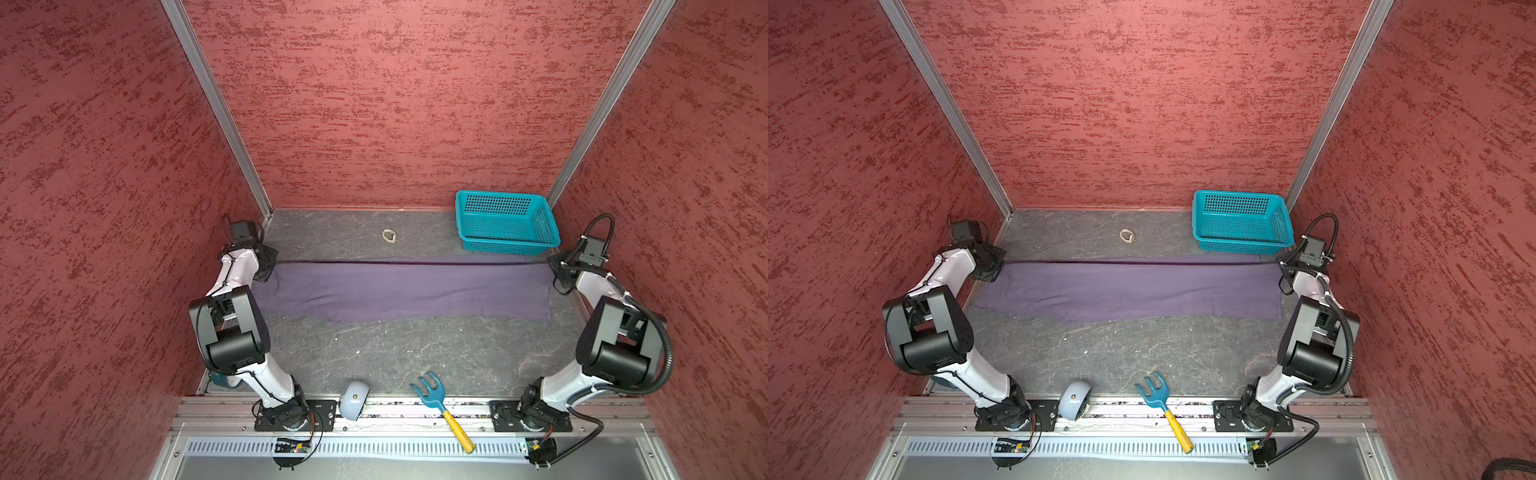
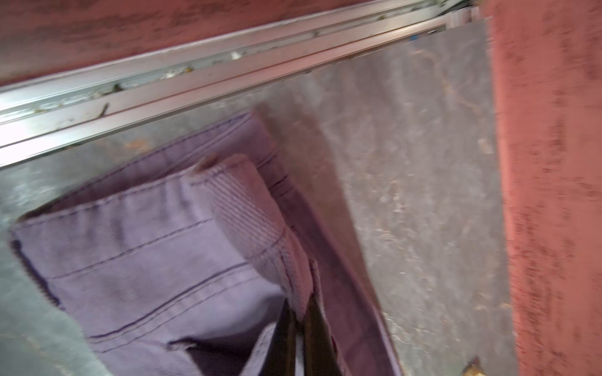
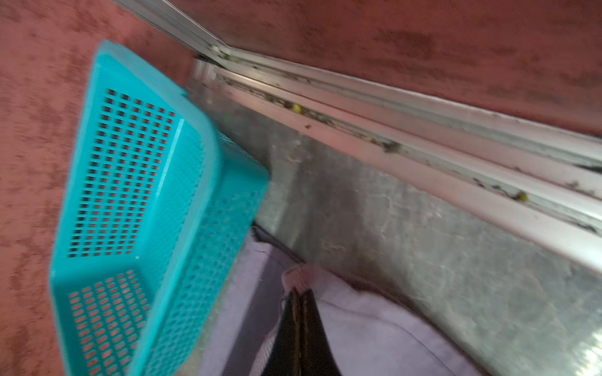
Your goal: Fold and stack the trousers
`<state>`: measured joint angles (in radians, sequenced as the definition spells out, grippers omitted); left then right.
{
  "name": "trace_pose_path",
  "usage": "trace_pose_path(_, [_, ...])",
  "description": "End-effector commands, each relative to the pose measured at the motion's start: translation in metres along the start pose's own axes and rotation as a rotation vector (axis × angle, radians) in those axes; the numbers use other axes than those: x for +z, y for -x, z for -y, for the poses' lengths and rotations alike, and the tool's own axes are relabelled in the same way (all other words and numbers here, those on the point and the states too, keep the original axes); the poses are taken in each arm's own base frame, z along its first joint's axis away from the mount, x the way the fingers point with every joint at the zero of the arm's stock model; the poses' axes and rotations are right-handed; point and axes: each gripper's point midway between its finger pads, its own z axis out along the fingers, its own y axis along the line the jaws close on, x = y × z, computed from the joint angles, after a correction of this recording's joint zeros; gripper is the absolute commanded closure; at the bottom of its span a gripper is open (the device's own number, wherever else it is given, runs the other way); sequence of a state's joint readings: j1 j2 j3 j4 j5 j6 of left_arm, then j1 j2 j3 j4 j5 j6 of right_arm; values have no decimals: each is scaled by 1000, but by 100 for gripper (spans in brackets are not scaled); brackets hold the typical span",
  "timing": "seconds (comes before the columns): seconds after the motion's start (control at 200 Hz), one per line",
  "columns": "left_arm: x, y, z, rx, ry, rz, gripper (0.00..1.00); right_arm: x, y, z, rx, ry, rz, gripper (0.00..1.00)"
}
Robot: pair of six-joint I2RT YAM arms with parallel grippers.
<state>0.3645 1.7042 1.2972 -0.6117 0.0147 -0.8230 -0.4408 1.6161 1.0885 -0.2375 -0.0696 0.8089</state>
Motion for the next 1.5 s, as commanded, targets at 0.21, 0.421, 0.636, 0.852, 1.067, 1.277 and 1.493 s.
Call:
trace_pose_path(0.21, [13,24,17,-29,-8,65,100,21,26,-31,14,28,70,100])
trace_pose_path(0.421, [26,24,18,-19,18,54,95,46,16,-48,-24,28,40,100])
trace_pose_path(0.636, [40,21,26,14,28,33,82,69,-7,-48,-38,21,-5,99])
trace_pose_path(0.852, [44,25,36,3,13,26,41,84,-29,-40,-21,30,-61,75])
trace_pose_path(1.067, [33,32,52,4,-23,29,38,84,-39,-36,-30,38,-94,62])
trace_pose_path(1.277, [8,27,61,19,-74,35,40,59,-39,-30,-64,23,-79,61])
trace_pose_path(1.493, [-30,0,68,113,-119,32,58,19,-52,3,-134,-69,-74,52])
